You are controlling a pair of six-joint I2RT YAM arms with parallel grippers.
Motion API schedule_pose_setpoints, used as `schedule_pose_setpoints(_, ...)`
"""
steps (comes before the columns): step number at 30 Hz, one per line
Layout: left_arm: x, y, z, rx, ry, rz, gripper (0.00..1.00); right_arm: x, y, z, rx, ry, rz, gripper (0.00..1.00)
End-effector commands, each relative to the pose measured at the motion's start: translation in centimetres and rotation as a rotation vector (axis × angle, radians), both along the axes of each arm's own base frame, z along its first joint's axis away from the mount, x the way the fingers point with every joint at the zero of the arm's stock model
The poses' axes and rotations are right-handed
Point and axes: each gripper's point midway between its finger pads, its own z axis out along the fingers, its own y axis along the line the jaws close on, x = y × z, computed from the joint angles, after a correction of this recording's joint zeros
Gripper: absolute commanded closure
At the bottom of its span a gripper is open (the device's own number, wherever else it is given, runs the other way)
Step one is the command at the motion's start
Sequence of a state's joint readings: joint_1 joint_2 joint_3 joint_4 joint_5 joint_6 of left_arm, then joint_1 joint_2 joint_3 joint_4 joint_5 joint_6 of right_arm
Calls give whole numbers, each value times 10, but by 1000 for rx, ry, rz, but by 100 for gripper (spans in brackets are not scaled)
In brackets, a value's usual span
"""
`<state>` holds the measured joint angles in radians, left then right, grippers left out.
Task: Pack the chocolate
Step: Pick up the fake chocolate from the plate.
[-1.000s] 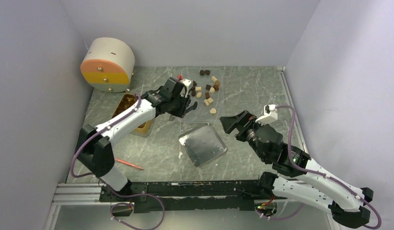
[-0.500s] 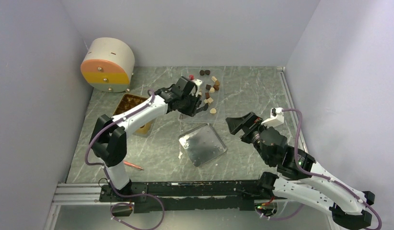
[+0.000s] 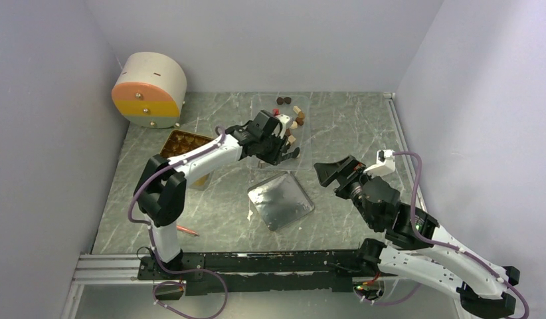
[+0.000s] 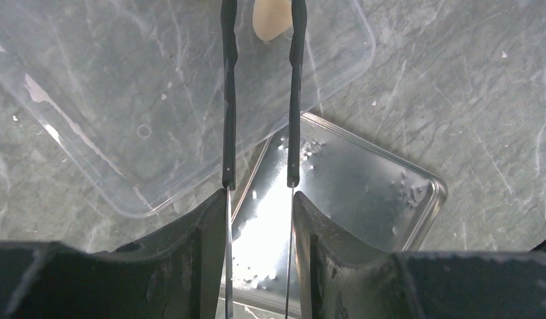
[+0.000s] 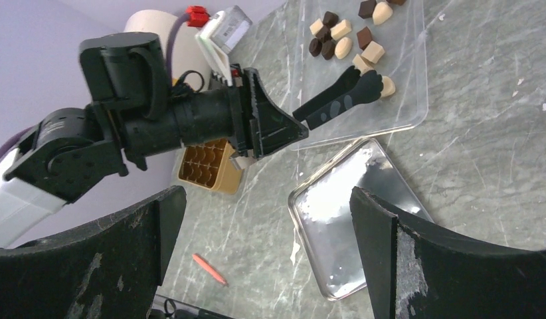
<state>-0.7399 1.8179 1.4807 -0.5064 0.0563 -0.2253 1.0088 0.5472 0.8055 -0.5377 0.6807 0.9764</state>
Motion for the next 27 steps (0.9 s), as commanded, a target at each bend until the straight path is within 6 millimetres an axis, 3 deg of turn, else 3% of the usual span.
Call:
schedule_pose_setpoints(1, 12, -19, 11, -36, -54, -35, 56, -1, -6, 6, 25, -18, -16, 0)
schedule_pose_setpoints(19, 11, -26, -5, -15, -45, -49, 58, -1, -5, 3, 31, -14, -14, 0)
schedule_pose_setpoints(27, 6, -26, -8, -19, -32, -56, 76, -1, -5, 2, 25, -11, -15, 1)
